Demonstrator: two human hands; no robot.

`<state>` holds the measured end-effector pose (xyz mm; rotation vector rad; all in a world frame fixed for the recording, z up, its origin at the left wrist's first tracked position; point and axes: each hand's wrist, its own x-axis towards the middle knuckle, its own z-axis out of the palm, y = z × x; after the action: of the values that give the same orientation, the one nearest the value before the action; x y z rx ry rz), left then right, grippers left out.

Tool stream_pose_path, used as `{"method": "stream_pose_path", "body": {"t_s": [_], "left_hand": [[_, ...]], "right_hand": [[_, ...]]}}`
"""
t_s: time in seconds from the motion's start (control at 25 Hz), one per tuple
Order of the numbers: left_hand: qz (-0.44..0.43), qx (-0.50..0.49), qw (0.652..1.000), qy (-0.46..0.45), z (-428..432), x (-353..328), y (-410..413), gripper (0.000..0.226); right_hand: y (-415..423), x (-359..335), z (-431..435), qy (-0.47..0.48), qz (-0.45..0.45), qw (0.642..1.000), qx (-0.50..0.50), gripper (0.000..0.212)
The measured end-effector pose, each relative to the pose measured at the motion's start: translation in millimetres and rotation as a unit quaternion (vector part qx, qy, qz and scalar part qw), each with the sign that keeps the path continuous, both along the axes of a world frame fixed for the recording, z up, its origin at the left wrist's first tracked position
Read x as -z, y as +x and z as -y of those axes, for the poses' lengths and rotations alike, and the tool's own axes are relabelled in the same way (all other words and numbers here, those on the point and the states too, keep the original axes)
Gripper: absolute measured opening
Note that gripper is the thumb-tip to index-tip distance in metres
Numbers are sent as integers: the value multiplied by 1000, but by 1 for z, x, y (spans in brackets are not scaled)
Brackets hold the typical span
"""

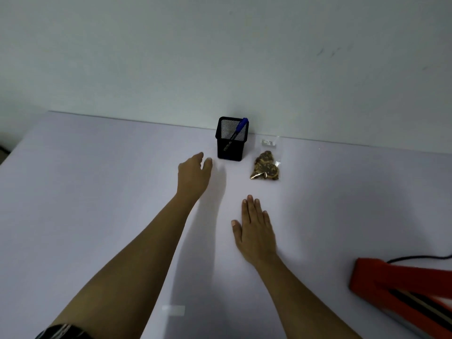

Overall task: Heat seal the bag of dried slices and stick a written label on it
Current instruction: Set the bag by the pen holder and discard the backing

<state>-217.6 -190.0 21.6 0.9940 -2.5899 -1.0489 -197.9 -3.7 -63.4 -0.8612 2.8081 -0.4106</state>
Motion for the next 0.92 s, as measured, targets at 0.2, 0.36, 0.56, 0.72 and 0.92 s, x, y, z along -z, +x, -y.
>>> {"method": "stream_pose_path", "body": {"t_s": [0.2,0.36,0.56,0.72,0.92], "left_hand": [[35,59,998,16,-35,18,106,40],[33,93,995,-17,-48,31,190,32],[10,177,982,-62,-50,42,269,33],[37,225,964,-136,-49,62,306,41],[-22,218,954,-203,-47,67,298,13]], "right_hand": [[64,-7,-4,-2,24,1000,-20,82],[123,-7,-10,0,36,999,-27,69],[177,-6,-16,3,24,999,-25,68],[196,-3,-17,4,23,999,-21,86],[197,0,-15,21,9,1000,-13,68]]}}
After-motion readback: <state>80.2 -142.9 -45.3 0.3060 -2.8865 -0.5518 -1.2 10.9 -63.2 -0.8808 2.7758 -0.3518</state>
